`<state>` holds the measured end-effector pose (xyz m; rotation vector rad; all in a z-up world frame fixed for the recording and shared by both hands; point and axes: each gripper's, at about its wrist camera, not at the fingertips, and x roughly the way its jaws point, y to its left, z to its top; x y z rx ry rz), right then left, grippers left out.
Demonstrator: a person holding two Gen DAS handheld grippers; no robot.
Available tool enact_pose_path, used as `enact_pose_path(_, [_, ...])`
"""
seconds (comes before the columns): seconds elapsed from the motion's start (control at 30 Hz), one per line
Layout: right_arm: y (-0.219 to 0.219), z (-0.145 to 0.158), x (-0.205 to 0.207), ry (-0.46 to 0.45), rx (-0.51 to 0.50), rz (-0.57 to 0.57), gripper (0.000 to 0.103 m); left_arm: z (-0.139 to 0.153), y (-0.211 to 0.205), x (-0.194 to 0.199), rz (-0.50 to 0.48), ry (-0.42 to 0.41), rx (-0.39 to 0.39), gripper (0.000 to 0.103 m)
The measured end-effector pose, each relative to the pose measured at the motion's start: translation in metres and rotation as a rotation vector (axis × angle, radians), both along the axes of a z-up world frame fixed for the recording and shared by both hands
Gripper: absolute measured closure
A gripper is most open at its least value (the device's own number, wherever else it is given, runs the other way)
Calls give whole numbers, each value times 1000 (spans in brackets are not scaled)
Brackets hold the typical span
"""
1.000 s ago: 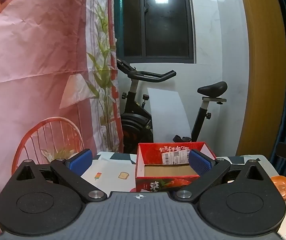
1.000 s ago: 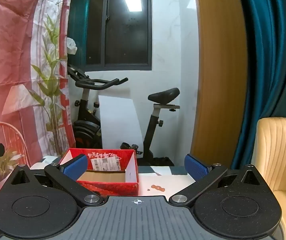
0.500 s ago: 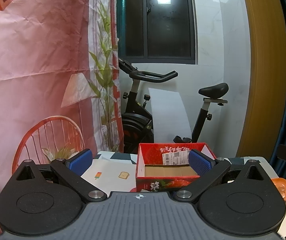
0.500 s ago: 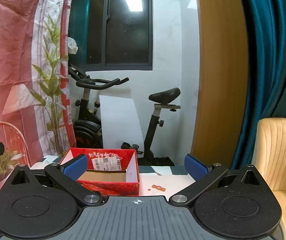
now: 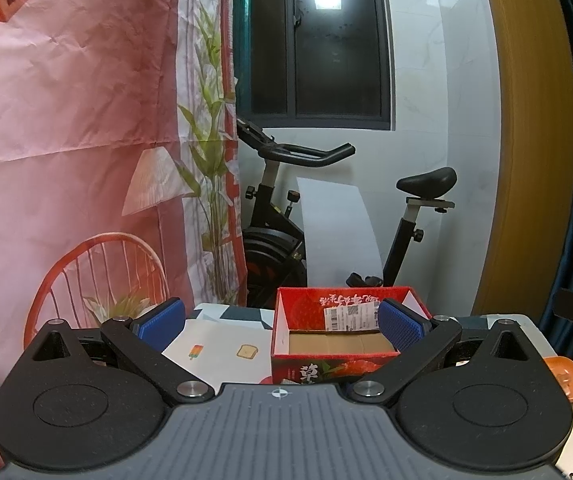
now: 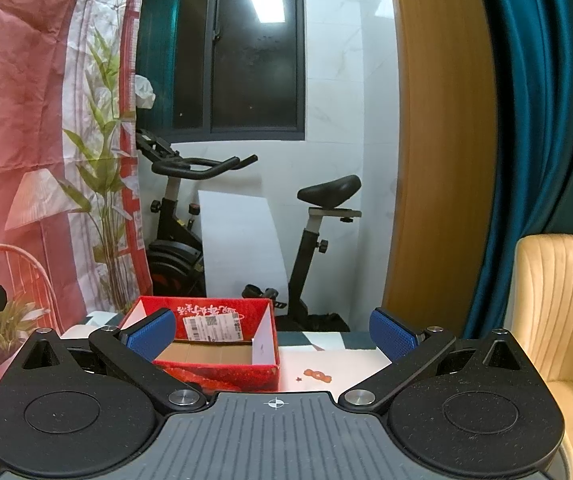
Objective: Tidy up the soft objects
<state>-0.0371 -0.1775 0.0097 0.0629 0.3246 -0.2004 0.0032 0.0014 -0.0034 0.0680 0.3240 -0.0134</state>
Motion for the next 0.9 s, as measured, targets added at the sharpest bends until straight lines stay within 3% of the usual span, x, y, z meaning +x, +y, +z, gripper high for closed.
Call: enact_pose_path(0.9, [-1, 0, 0, 0, 2, 0, 0, 0, 4, -1, 6, 10, -13, 0])
